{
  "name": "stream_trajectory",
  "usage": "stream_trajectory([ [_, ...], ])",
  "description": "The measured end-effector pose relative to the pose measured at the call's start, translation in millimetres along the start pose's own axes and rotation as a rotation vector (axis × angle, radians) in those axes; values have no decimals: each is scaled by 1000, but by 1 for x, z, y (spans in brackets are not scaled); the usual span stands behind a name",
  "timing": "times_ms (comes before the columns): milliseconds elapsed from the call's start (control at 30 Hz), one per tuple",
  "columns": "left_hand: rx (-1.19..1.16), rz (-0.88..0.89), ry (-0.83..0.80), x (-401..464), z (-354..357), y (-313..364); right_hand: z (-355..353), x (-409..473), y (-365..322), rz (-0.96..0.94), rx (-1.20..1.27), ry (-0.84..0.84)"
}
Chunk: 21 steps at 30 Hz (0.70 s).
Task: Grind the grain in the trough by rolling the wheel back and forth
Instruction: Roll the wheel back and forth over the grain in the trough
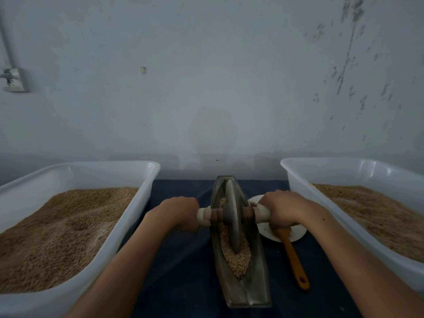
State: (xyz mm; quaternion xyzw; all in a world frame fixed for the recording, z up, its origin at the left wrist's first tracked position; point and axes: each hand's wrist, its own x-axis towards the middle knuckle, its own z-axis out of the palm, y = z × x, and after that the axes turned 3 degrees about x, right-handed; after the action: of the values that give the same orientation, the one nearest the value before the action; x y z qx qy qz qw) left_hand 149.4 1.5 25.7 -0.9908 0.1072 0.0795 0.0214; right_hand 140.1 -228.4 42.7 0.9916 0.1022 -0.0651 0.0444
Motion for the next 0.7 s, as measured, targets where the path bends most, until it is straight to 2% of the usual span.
stream_trajectory([
  [100, 6, -9, 64, 0, 1, 1, 1, 0, 0, 6, 12, 15],
  [167, 60, -11, 180, 1, 3, 3, 5, 2, 1, 8, 27, 61],
  [267, 108, -26, 371, 2, 8, 5, 14, 4, 1, -2, 26, 256],
  [333, 101, -35, 415, 3, 11, 6, 19, 6, 0, -8, 31, 355],
  [467, 103, -31, 371, 3, 10, 4, 17, 7, 0, -14, 24, 353],
  [700, 26, 18, 24, 0, 0, 0, 1, 1, 1, -15, 23, -8],
])
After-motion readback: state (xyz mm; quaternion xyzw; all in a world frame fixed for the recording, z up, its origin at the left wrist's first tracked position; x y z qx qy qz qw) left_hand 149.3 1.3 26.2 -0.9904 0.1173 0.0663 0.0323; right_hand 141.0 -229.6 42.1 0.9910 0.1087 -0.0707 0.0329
